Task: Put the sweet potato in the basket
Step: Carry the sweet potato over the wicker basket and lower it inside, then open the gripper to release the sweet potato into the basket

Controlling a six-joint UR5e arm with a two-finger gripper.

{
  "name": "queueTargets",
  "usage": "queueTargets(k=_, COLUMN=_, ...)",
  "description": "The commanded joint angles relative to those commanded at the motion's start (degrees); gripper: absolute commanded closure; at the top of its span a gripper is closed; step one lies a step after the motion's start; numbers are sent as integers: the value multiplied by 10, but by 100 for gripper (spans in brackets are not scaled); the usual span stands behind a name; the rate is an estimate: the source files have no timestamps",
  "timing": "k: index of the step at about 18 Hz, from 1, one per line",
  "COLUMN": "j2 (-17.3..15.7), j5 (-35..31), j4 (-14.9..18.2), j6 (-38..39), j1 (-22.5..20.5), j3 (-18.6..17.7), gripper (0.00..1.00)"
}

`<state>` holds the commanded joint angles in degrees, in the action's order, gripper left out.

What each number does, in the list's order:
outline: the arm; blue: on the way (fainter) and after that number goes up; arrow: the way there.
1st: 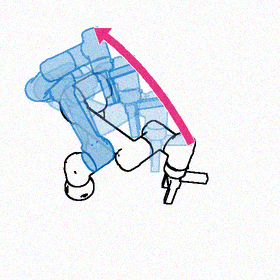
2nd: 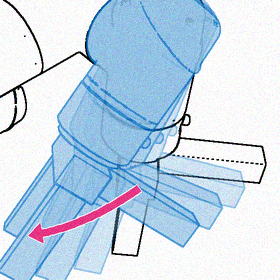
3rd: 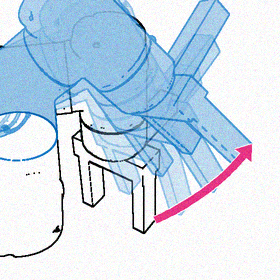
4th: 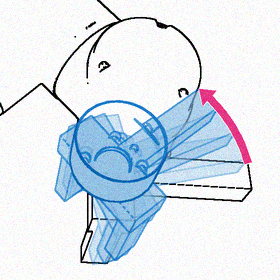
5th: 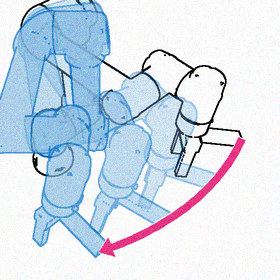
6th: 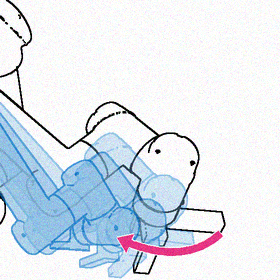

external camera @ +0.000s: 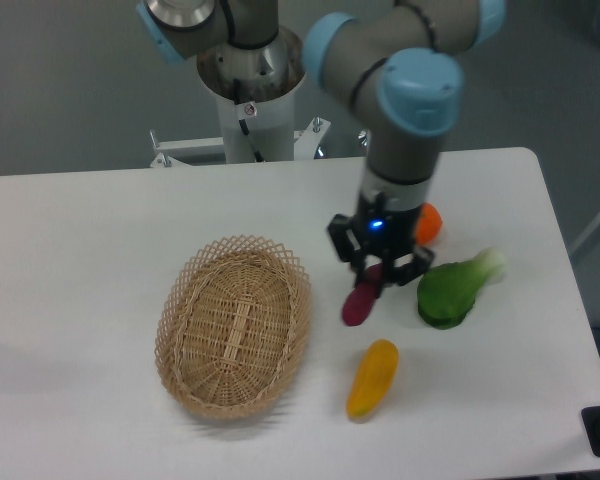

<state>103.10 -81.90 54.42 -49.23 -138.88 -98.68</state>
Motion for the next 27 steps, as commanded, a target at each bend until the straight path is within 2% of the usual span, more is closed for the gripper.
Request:
queueTargets(k=4, j2=17, j5=-52, j4=-36, j6=52, j1=62, j3=-18, gripper=79)
queueTargets(k=7, j2=44, j5=-90, j4=-41, j6=87, j1=106, j3=-20, gripper=79)
queueTargets(k=10, j2=55, j5=-117, j4=-41, j6=109, j1=142, j3=-22, gripper=79)
queueTargets(k=18, j2=69, j5=-132, j4=-60, j6=107, j1=166, j3=-61, gripper=78)
queueTargets(k=24, j2=87, j5=-149, j4=-61, j6=108, j1=179, j3=-64, gripper=77)
queueTargets(k=27, j2=85, j5=-149, j4=-61, j6=107, j1=185, j3=-63, gripper=73)
